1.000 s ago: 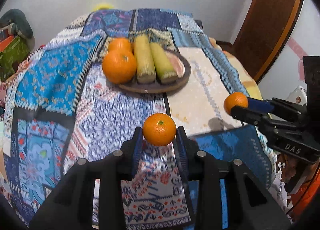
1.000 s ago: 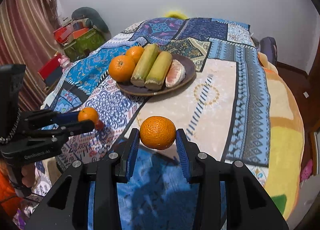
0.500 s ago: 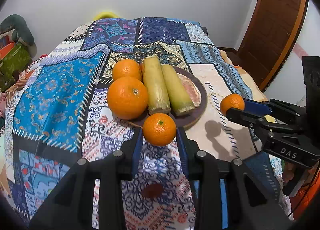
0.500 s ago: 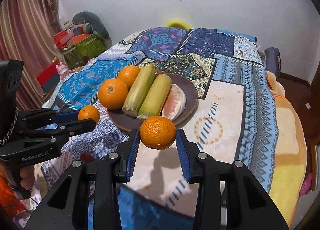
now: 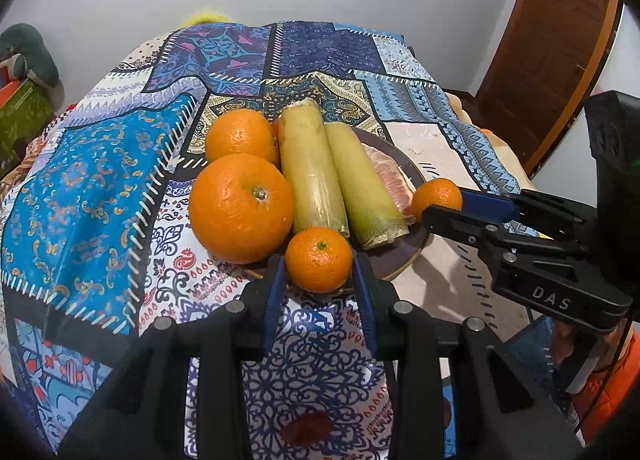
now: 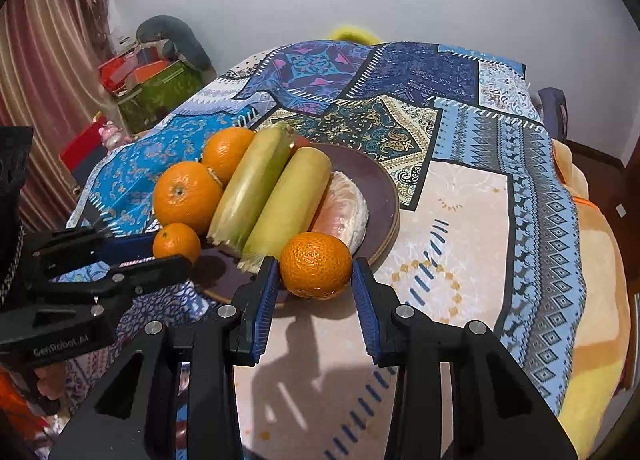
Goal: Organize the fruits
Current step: 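Carry both tangerines onto the plate and open both grippers, then withdraw both grippers toward the red dates on the quilt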
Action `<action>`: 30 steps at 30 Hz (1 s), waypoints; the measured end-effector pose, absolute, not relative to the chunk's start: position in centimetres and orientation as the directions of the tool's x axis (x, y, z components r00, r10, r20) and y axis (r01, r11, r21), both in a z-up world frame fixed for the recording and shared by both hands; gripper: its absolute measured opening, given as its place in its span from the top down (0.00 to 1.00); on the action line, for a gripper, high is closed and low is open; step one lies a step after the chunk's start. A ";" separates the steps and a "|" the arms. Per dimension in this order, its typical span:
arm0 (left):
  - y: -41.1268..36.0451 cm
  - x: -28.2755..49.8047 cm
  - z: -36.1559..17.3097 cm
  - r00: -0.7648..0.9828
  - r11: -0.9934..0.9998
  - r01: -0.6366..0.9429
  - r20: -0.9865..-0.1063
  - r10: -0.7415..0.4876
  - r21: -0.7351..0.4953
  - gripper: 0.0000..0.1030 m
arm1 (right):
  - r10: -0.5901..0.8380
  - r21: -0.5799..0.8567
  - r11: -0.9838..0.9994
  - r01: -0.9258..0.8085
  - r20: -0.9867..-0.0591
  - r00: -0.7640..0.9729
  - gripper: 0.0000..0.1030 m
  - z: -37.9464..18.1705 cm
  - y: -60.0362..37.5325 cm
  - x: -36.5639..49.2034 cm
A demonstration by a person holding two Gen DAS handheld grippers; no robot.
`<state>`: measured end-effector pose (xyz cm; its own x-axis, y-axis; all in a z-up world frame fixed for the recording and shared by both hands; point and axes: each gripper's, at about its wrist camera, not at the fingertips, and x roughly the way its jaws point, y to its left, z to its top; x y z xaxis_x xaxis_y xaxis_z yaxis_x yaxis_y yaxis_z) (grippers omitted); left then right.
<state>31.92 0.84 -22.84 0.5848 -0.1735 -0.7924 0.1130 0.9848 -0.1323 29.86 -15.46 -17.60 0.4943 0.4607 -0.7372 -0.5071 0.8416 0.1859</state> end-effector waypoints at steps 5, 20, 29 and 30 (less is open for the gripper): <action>0.9 32.2 -22.9 0.592 0.986 0.118 -0.788 -0.168 -0.121 0.67 | 0.468 0.195 0.837 -0.511 -0.740 0.484 0.66 -18.2 -15.3 30.2; 0.7 31.5 -22.2 0.602 0.986 0.122 -0.782 -0.162 -0.110 0.66 | 0.462 0.204 0.841 -0.501 -0.752 0.469 0.57 -18.6 -15.2 30.4; 1.8 28.9 -20.1 0.626 0.990 0.098 -0.767 -0.143 -0.105 0.66 | 0.444 0.172 0.848 -0.502 -0.747 0.495 0.57 -16.6 -15.6 27.9; 2.0 28.5 -19.7 0.630 0.990 0.097 -0.764 -0.143 -0.106 0.66 | 0.443 0.165 0.847 -0.505 -0.744 0.500 0.57 -16.2 -15.6 27.5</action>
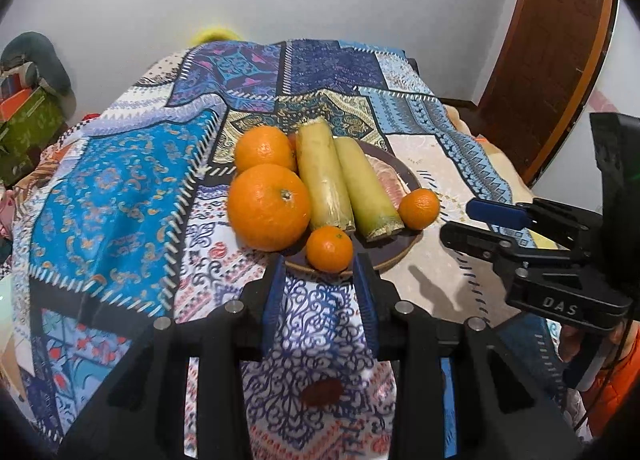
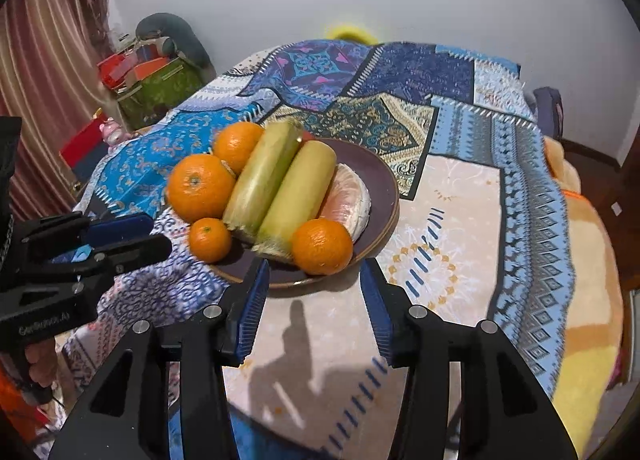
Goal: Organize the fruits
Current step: 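Withdraw both grippers toward the red dates on the quilt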
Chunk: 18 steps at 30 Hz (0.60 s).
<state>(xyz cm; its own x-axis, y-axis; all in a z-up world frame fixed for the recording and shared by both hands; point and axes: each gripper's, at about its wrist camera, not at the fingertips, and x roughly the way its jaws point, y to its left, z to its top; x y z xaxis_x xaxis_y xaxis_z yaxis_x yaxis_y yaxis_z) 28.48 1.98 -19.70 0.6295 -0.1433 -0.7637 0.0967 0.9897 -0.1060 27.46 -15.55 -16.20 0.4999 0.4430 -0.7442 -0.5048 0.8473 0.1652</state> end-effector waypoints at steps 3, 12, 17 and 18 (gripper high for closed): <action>2.3 27.0 -18.4 0.646 0.992 0.092 -0.752 -0.129 -0.091 0.66 | 0.446 0.153 0.845 -0.513 -0.731 0.516 0.57 -14.8 -15.6 25.6; 2.9 21.8 -15.3 0.688 0.994 0.083 -0.718 -0.109 -0.071 0.55 | 0.457 0.133 0.836 -0.533 -0.705 0.542 0.57 -11.9 -15.5 21.0; 3.6 20.0 -15.4 0.685 0.995 0.065 -0.722 -0.097 -0.072 0.43 | 0.458 0.128 0.831 -0.541 -0.710 0.535 0.57 -11.9 -15.2 19.1; 3.7 19.6 -15.6 0.681 0.995 0.066 -0.726 -0.096 -0.071 0.43 | 0.458 0.132 0.831 -0.540 -0.712 0.531 0.57 -12.1 -15.2 18.7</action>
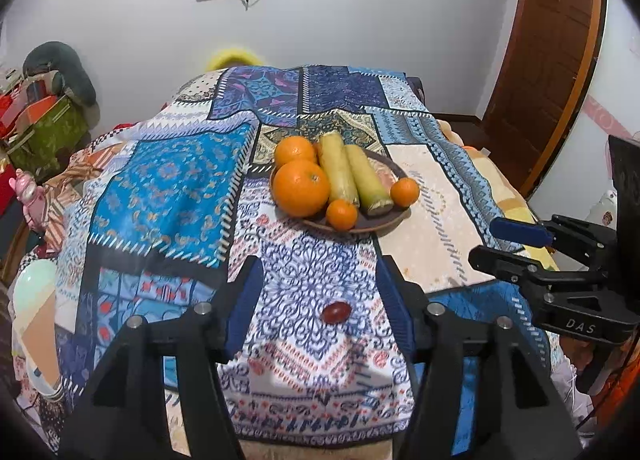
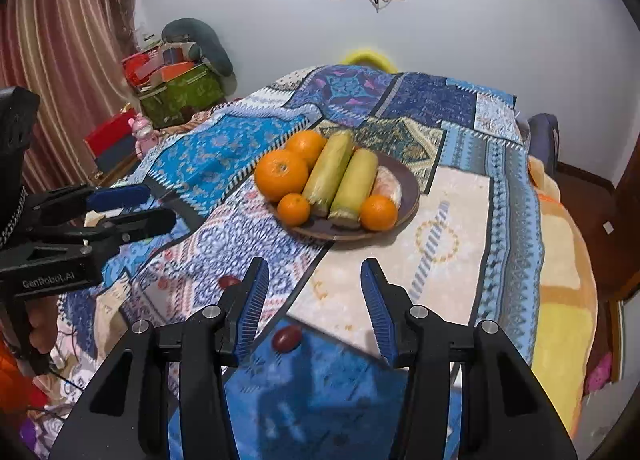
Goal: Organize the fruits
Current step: 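Withdraw both grippers toward the red dates on the quilt, then grasp a red date with the right gripper while the left gripper grasps another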
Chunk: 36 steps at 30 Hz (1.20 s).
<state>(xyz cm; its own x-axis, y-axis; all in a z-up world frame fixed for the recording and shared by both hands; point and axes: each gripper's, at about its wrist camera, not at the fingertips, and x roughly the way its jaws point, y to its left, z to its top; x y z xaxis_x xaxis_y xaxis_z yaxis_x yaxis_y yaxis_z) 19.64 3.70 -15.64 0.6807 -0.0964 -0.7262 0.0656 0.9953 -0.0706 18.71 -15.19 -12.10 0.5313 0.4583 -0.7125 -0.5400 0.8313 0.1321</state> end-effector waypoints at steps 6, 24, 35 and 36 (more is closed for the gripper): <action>4.5 18.5 -17.7 0.629 0.997 0.057 -0.773 -0.081 -0.059 0.43 | 0.460 0.167 0.827 -0.537 -0.751 0.474 0.57 -14.5 -14.7 17.4; 5.3 19.2 -23.4 0.523 0.992 0.050 -0.843 -0.125 -0.116 0.43 | 0.455 0.227 0.812 -0.538 -0.824 0.339 0.59 -19.6 -12.8 18.2; 3.9 20.8 -24.3 0.503 0.988 0.085 -0.851 -0.152 -0.127 0.43 | 0.462 0.238 0.810 -0.537 -0.822 0.333 0.81 -20.1 -12.8 19.0; 3.7 21.1 -24.4 0.499 0.988 0.089 -0.852 -0.157 -0.130 0.43 | 0.460 0.233 0.812 -0.535 -0.819 0.342 0.81 -19.9 -13.0 19.0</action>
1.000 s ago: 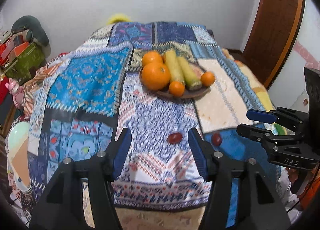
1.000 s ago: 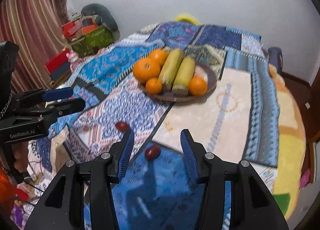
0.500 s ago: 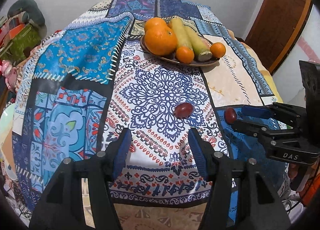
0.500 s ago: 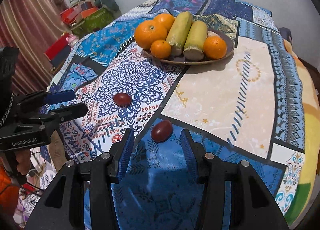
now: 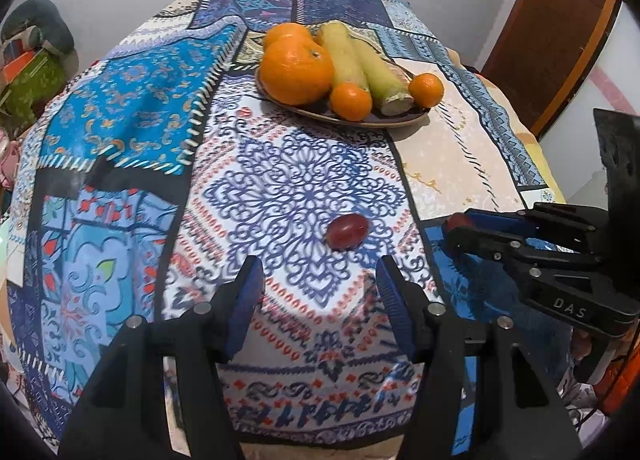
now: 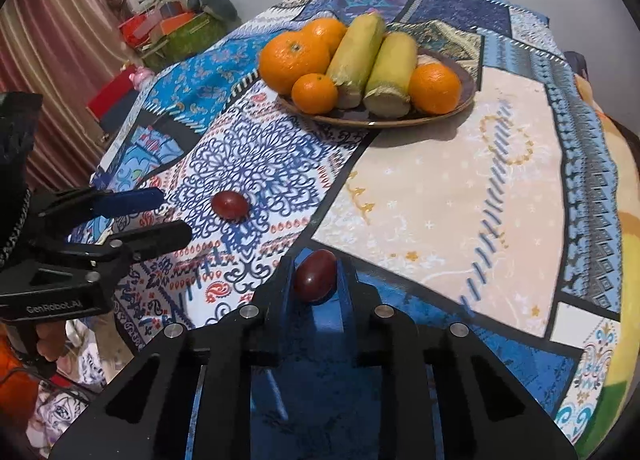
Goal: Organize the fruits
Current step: 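Grasp a red date with the right gripper while the left gripper grasps another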
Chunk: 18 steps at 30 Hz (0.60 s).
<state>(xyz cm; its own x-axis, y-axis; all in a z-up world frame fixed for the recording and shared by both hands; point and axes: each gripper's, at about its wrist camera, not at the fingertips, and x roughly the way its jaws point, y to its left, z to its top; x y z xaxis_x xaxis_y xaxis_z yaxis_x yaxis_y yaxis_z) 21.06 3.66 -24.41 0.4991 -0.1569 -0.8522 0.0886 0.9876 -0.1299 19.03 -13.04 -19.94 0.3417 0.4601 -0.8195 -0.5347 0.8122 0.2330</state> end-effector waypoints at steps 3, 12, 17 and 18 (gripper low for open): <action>3.0 21.7 -24.7 0.494 0.987 0.099 -0.854 -0.162 -0.129 0.43 | 0.462 0.230 0.816 -0.529 -0.810 0.361 0.81 -19.4 -13.6 19.1; 2.3 23.8 -25.7 0.481 0.985 0.086 -0.860 -0.170 -0.147 0.60 | 0.471 0.225 0.824 -0.520 -0.783 0.406 0.81 -17.8 -15.1 19.5; 2.1 24.0 -25.8 0.478 0.981 0.103 -0.857 -0.195 -0.165 0.73 | 0.468 0.229 0.832 -0.506 -0.780 0.416 0.81 -17.7 -15.7 20.0; 2.1 24.0 -25.7 0.479 0.979 0.107 -0.854 -0.203 -0.173 0.73 | 0.468 0.232 0.833 -0.502 -0.779 0.417 0.81 -17.7 -15.9 20.1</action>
